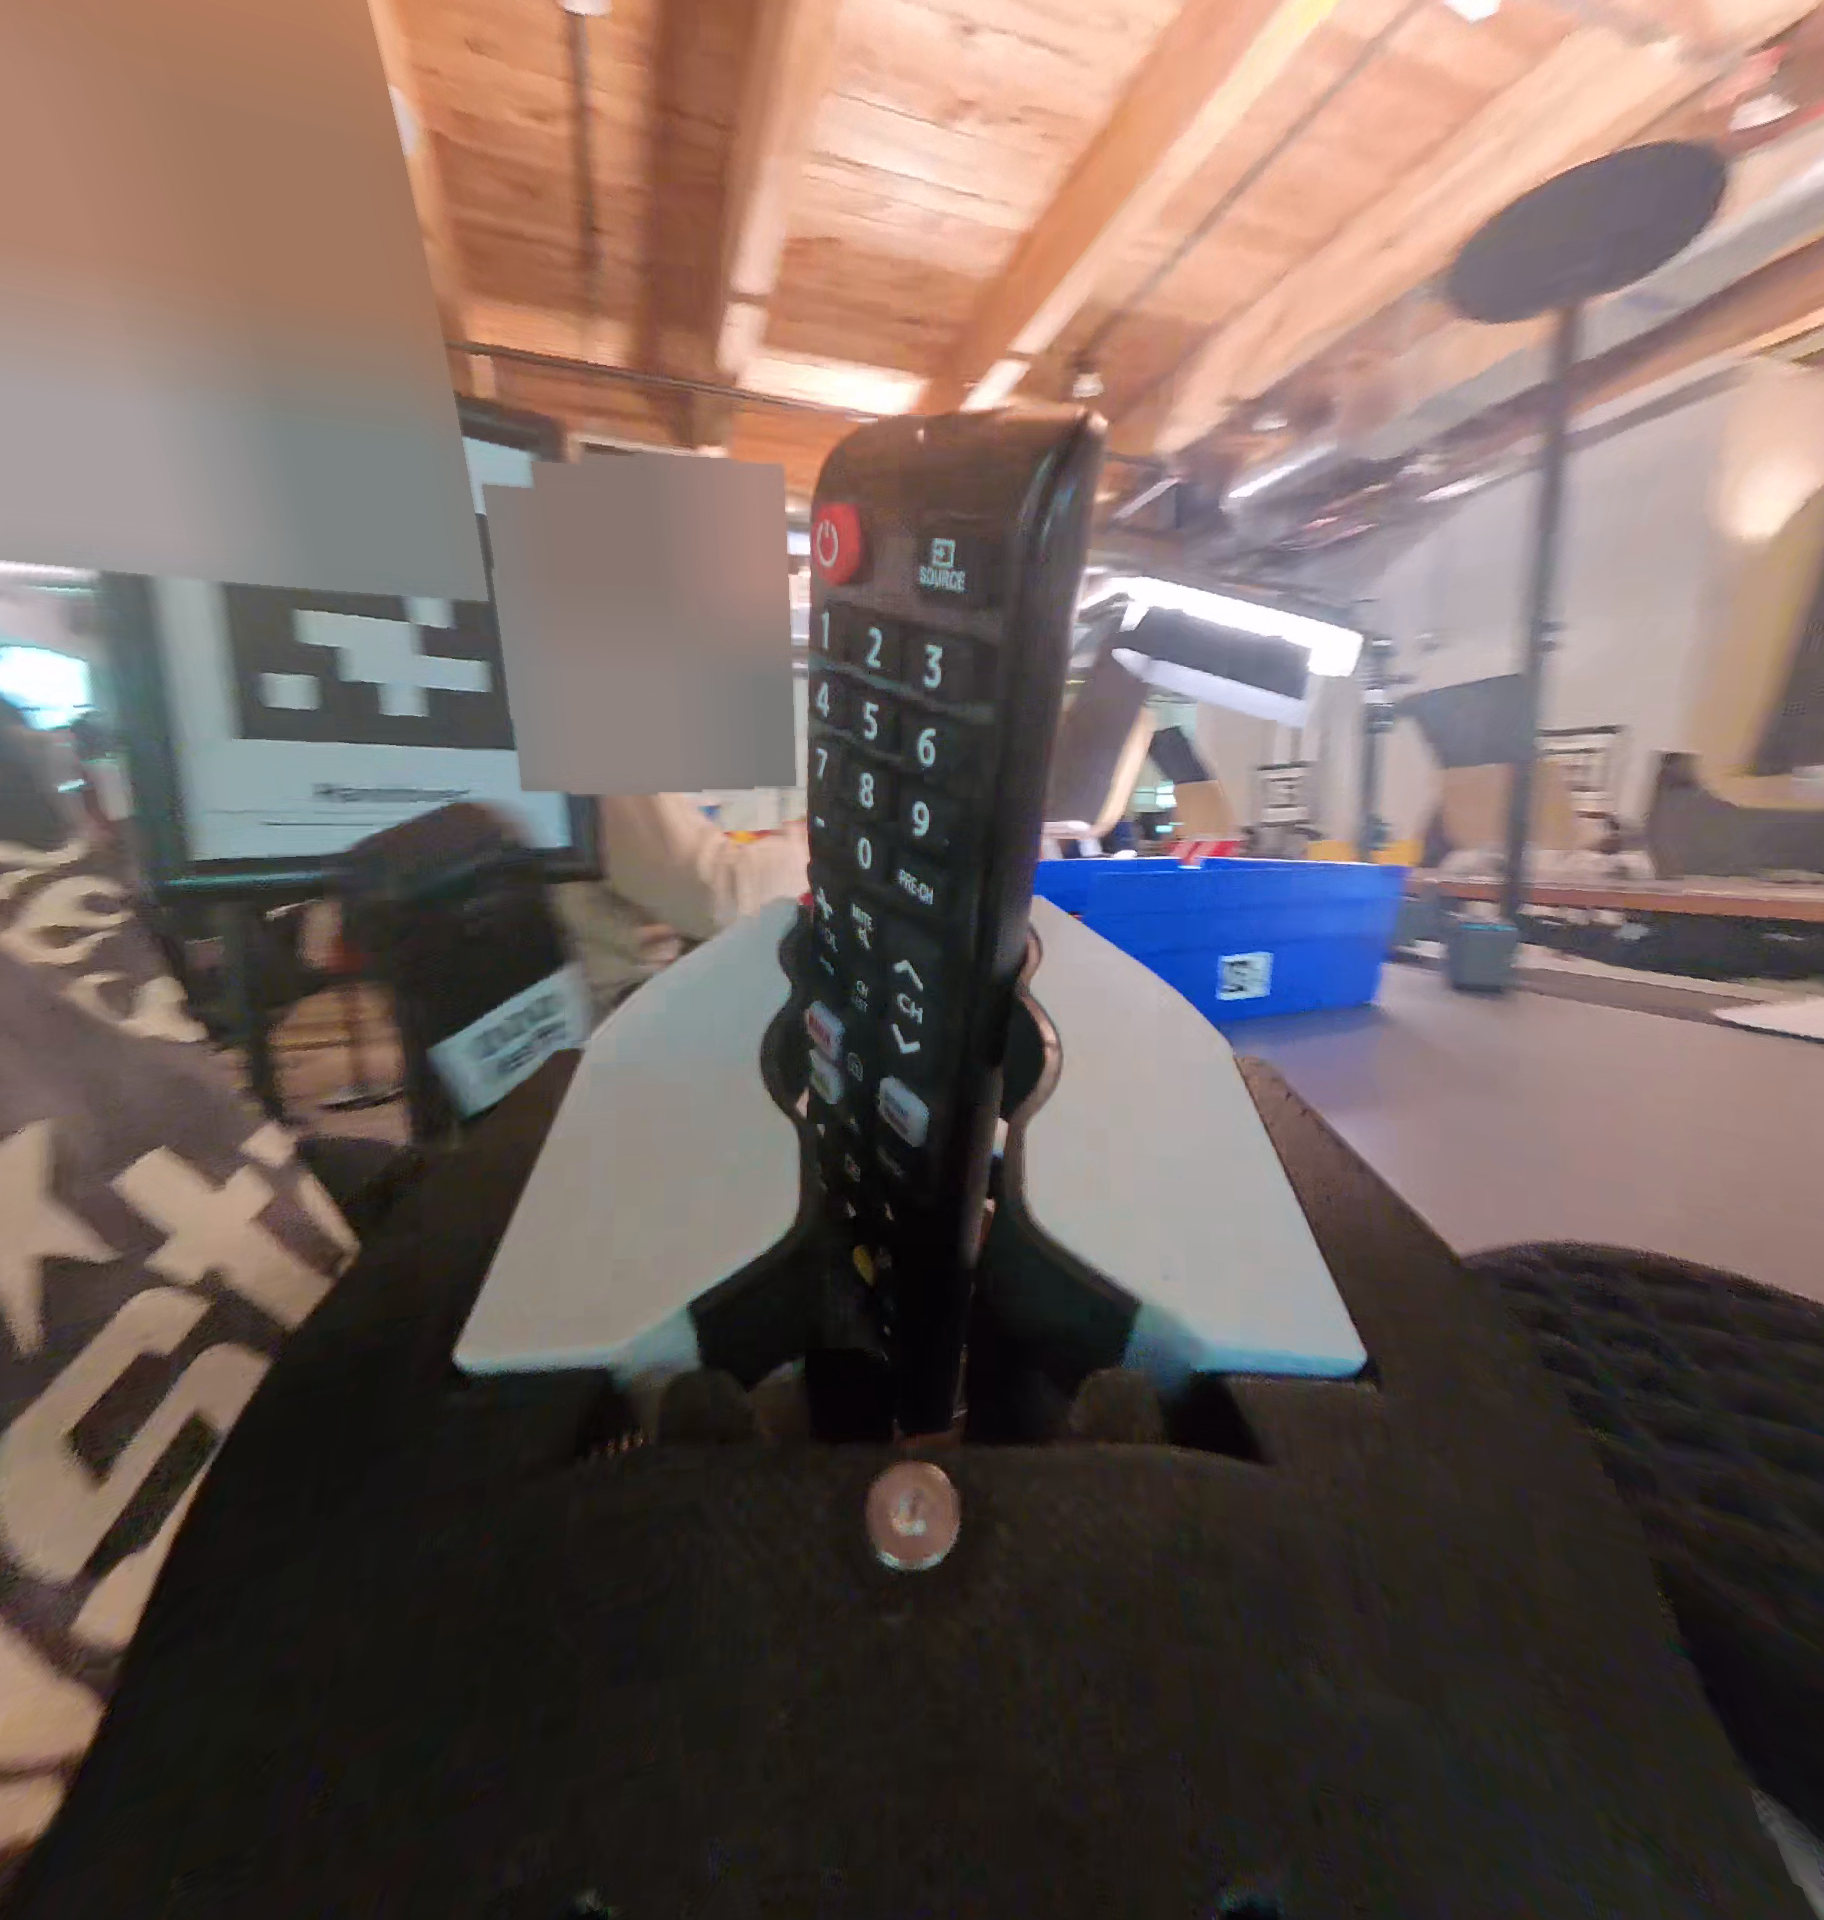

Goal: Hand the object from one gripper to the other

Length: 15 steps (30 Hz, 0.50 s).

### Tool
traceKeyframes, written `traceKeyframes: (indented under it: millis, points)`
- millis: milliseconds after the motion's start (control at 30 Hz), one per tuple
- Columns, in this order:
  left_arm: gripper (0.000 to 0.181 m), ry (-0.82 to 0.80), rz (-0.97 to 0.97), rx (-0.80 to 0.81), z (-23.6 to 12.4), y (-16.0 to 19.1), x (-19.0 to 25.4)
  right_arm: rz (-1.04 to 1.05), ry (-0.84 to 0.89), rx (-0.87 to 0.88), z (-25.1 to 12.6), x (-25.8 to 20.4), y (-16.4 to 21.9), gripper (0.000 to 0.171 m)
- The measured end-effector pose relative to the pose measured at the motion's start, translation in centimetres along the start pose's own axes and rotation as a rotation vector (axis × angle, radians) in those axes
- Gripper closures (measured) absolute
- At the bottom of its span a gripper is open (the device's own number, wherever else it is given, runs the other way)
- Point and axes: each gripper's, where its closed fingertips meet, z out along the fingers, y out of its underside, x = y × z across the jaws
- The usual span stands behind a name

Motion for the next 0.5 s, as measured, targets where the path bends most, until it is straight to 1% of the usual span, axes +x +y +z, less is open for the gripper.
traceKeyframes:
  millis: [67,167,233,267,400,500]
  points:
    - [0.101,-0.12,0.161,-0.058,0.4,0.5,-0.2,0.02,0.089,0.01,0.1,0.5,0.5,0.137]
    - [0.108,-0.23,0.246,-0.113,0.4,1.0,-1.0,0.065,0.164,0.0,0.1,0.8,1.6,0.137]
    - [0.124,-0.249,0.223,-0.12,0.3,1.3,-1.6,0.088,0.188,0.0,0.0,0.7,1.9,0.137]
    - [0.129,-0.243,0.201,-0.123,0.3,1.4,-1.7,0.078,0.194,0.004,0.0,0.7,1.8,0.137]
    - [0.133,-0.218,0.147,-0.117,0.4,1.4,-1.7,-0.003,0.207,0.013,0.0,0.3,1.6,0.137]
    - [0.135,-0.176,0.106,-0.118,0.6,1.6,-1.4,0.024,0.22,0.013,-0.2,0.6,1.7,0.137]
